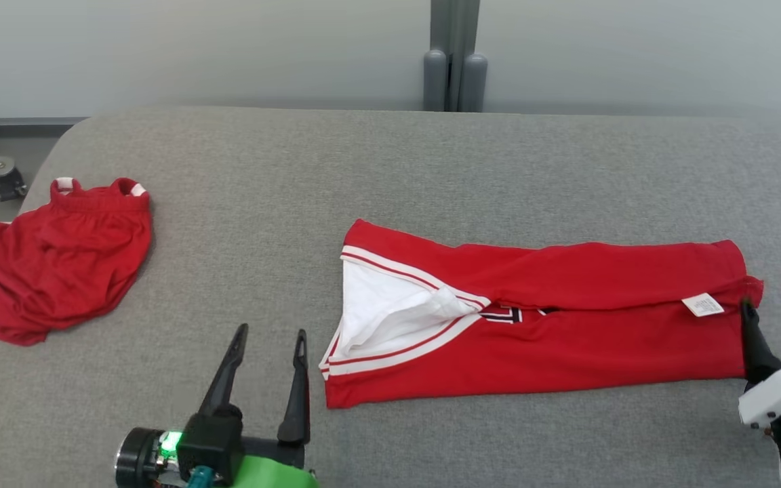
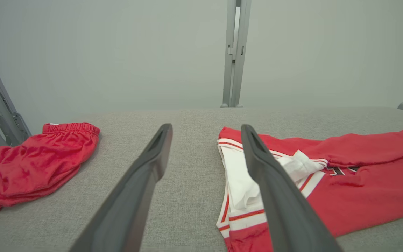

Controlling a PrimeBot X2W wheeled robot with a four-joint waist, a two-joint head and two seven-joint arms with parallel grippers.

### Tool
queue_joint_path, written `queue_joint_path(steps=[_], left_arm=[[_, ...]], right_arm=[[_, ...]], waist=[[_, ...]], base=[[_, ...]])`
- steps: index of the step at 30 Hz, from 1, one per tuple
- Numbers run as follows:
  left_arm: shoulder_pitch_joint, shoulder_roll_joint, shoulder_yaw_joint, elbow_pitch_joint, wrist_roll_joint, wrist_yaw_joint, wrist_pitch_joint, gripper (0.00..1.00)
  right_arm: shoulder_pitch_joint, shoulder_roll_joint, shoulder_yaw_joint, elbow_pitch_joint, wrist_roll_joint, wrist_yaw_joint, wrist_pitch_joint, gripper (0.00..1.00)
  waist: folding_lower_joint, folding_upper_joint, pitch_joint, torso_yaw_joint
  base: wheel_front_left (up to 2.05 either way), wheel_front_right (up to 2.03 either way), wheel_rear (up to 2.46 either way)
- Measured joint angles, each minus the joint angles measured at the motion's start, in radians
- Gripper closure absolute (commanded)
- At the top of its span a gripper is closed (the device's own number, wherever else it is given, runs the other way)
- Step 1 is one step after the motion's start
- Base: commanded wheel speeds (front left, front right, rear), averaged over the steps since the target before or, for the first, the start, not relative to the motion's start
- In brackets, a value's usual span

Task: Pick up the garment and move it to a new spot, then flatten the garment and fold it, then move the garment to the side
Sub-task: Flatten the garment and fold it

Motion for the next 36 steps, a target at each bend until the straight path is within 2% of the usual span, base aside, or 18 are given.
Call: queue_joint_path(steps=[5,11,20,21,22,23,24,31,36], left_arm=[[0.0,-0.035,-0.009,0.038,0.073,-0.046,0.0,0.0],[-0.008,-0.075,-0.007,0.055,0.102,-0.097,0.0,0.0],[-0.025,-0.112,0.028,0.072,0.14,-0.144,0.0,0.0],[-0.025,-0.115,0.033,0.074,0.144,-0.148,0.0,0.0],[-0.025,-0.118,0.038,0.075,0.146,-0.152,0.0,0.0],[-0.026,-0.119,0.042,0.076,0.149,-0.154,0.0,0.0],[-0.026,-0.121,0.047,0.077,0.152,-0.157,0.0,0.0],[-0.028,-0.135,0.069,0.086,0.165,-0.179,0.0,0.0],[-0.027,-0.14,0.085,0.089,0.175,-0.193,0.0,0.0]], right_arm=[[-0.151,-0.003,-0.07,0.16,-0.068,0.0,0.078,0.0],[-0.269,-0.034,-0.163,0.309,-0.177,0.0,0.165,0.0],[-0.289,0.008,-0.236,0.4,-0.26,0.0,0.209,0.0],[-0.289,0.01,-0.24,0.399,-0.267,0.001,0.213,0.08],[-0.288,0.012,-0.241,0.399,-0.268,0.001,0.217,0.52],[-0.288,0.014,-0.24,0.398,-0.265,0.001,0.219,0.69],[-0.289,0.017,-0.24,0.397,-0.258,0.001,0.22,1.0],[-0.286,0.008,-0.204,0.373,-0.27,0.002,0.231,1.0],[-0.265,-0.051,-0.201,0.342,-0.364,0.002,0.226,1.0]], waist=[[0.0,0.0,0.016,0.046],[0.0,0.0,0.063,0.072],[0.0001,0.0,0.122,0.101],[0.0,0.0,0.127,0.102],[0.0,0.0,0.13,0.101],[0.0,-0.0001,0.131,0.1],[0.0,0.0,0.132,0.097],[0.0,0.0,0.131,0.076],[0.0001,0.0,0.128,0.057]], base=[[0.0,0.0,0.0],[0.0,0.0,0.0],[0.0,0.0,0.0],[0.0,0.0,0.0],[0.0,0.0,0.0],[0.0,0.0,0.0],[0.0,0.0,0.0],[0.0,0.0,0.0],[0.0,0.0,0.0]])
